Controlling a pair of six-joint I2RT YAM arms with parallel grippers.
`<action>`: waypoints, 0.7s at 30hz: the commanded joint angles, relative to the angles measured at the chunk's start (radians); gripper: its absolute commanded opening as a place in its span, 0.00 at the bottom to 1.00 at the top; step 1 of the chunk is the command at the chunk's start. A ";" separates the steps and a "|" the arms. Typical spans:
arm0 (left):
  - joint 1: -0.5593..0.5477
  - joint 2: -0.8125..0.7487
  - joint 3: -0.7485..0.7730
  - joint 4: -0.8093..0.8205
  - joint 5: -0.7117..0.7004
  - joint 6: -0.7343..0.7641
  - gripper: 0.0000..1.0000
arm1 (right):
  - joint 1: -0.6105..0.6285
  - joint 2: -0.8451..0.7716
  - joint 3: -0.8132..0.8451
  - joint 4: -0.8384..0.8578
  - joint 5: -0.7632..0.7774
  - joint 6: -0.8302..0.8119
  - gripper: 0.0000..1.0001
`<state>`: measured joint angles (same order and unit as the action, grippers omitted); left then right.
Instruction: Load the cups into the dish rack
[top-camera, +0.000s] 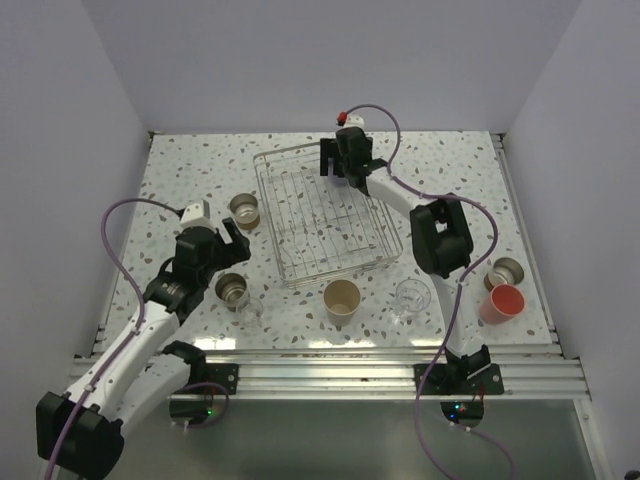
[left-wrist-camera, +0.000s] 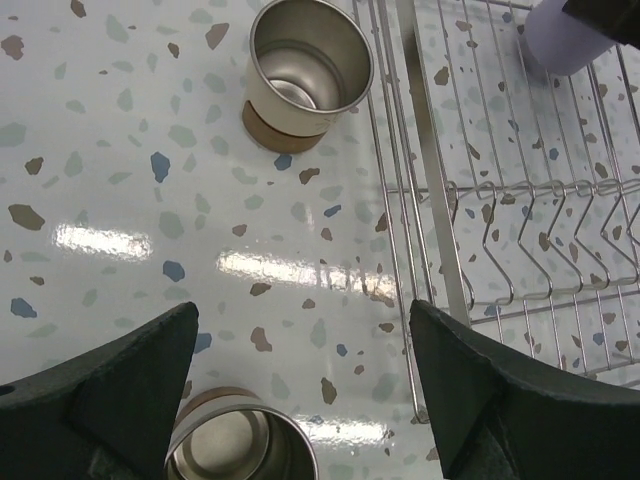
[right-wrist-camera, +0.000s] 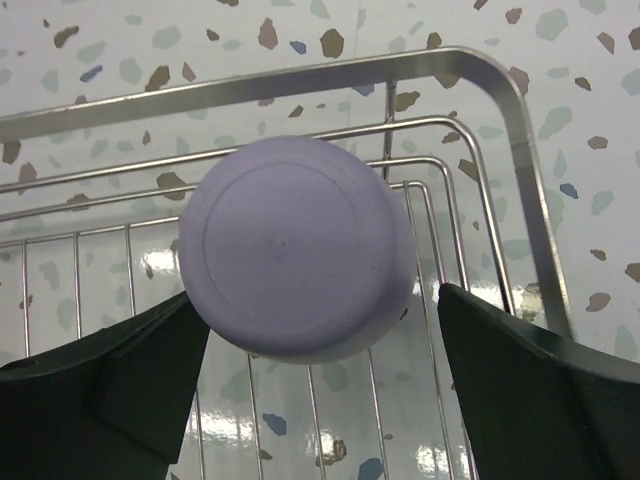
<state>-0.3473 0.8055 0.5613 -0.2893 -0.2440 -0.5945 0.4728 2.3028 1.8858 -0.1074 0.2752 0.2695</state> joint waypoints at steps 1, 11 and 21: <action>0.002 0.020 0.066 0.073 -0.050 -0.010 0.90 | -0.005 -0.051 -0.010 -0.070 0.042 0.002 0.98; 0.063 0.133 0.129 0.096 -0.069 0.007 0.90 | 0.000 -0.267 -0.119 -0.066 -0.016 0.066 0.98; 0.142 0.326 0.152 0.251 0.009 0.022 0.82 | 0.009 -0.702 -0.388 -0.048 -0.118 0.135 0.98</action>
<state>-0.2134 1.0813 0.6598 -0.1524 -0.2565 -0.5835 0.4770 1.7382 1.5875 -0.2001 0.2279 0.3546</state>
